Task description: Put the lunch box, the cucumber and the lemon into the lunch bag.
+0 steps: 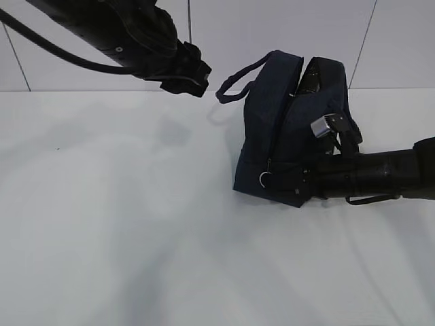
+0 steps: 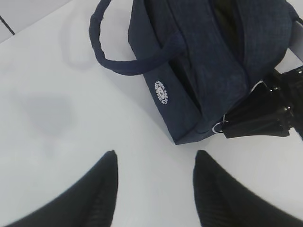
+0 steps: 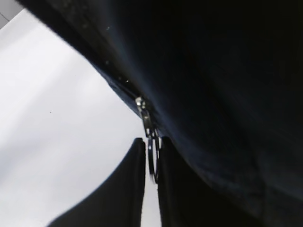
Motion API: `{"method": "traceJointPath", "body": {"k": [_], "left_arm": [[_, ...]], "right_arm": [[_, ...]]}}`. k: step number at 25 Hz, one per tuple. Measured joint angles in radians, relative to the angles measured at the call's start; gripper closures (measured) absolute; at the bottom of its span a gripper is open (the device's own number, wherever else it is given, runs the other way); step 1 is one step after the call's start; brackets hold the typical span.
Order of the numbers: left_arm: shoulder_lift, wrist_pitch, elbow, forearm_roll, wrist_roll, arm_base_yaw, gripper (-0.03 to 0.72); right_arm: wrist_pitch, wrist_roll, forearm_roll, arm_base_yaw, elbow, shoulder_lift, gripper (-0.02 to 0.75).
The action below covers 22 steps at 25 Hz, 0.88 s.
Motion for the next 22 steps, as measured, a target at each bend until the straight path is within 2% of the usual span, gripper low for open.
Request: {"method": "traceJointPath", "body": {"k": [22], "left_arm": [[0.0,0.011,0.0,0.0,0.0,0.0,0.317]], "right_arm": [[-0.015,0.0,0.0,0.005,0.0,0.002,0.662]]}}
